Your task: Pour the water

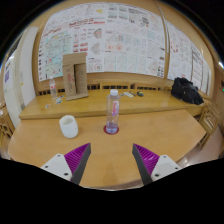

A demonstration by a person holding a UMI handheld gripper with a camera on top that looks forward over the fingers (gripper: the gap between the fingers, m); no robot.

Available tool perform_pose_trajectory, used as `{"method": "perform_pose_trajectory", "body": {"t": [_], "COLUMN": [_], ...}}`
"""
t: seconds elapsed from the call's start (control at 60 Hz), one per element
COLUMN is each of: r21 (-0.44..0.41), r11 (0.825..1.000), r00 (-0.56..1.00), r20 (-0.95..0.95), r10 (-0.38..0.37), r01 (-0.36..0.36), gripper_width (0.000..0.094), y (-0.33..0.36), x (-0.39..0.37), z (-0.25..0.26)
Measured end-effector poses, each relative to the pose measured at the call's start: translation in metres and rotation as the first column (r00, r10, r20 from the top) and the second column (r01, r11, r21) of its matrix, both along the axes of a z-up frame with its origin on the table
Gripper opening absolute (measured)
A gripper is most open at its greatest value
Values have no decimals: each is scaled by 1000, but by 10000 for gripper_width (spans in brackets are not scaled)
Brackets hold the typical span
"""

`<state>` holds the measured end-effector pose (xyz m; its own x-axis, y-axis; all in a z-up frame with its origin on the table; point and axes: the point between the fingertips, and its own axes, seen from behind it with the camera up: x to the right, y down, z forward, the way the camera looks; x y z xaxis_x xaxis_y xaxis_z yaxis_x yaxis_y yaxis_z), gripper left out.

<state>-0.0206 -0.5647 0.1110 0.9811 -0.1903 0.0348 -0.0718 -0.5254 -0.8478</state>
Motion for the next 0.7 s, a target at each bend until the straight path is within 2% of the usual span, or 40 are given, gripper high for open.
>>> {"method": "perform_pose_trajectory", "body": {"t": [0.167, 0.333, 0.517, 0.7], "r21": [-4, -4, -23, 4], "r11": [1000, 1000, 1000, 1000], "r00": [1000, 997, 996, 998], "r20": [22, 75, 83, 56], "r10": [-20, -12, -12, -2], "r01": [20, 13, 14, 2], "gripper_width": [851, 849, 852, 850], "y": [-85, -140, -170, -168], "x": [-10, -11, -5, -5], "z": [24, 38, 41, 53]}}
